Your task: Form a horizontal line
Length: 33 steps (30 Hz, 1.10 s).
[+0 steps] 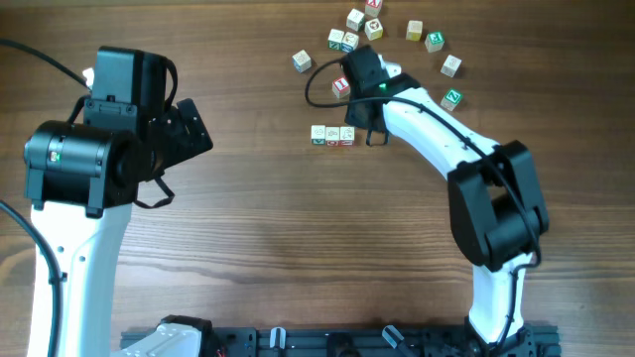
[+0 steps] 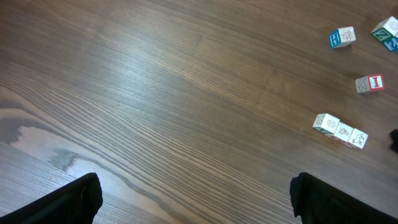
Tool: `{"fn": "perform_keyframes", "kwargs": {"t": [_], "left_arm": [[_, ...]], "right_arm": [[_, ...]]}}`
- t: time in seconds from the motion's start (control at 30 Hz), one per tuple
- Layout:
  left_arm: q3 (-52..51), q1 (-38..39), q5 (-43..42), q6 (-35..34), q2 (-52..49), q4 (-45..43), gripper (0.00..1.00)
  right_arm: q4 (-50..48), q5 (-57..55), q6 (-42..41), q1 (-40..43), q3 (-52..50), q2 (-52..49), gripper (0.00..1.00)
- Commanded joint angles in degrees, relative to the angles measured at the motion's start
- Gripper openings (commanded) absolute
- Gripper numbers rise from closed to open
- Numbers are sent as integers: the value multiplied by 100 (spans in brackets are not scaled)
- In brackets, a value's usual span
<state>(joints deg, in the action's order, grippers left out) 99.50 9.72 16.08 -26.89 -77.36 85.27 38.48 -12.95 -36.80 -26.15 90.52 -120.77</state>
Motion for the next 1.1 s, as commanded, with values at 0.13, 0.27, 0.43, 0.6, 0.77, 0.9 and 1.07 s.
{"fn": "perform_keyframes", "kwargs": {"t": [0.13, 0.27, 0.43, 0.6, 0.77, 0.9, 1.07], "left_arm": [[15, -35, 68, -57, 0, -13, 100], [15, -35, 70, -55, 0, -13, 100], [15, -35, 70, -55, 0, -13, 100], [15, -35, 70, -55, 0, -13, 100], [15, -35, 70, -57, 0, -13, 100], [15, -35, 68, -55, 0, -13, 100], [15, -35, 70, -55, 0, -13, 100]], "right_arm": [[103, 579, -234, -20, -216, 114, 5], [94, 896, -221, -24, -306, -39, 5], [0, 1121, -42, -28, -306, -87, 4], [74, 1137, -26, -28, -306, -87, 5], [79, 1204, 232, -28, -306, -90, 5], [59, 1309, 232, -28, -306, -90, 5], [-11, 1309, 232, -28, -308, -90, 5]]}}
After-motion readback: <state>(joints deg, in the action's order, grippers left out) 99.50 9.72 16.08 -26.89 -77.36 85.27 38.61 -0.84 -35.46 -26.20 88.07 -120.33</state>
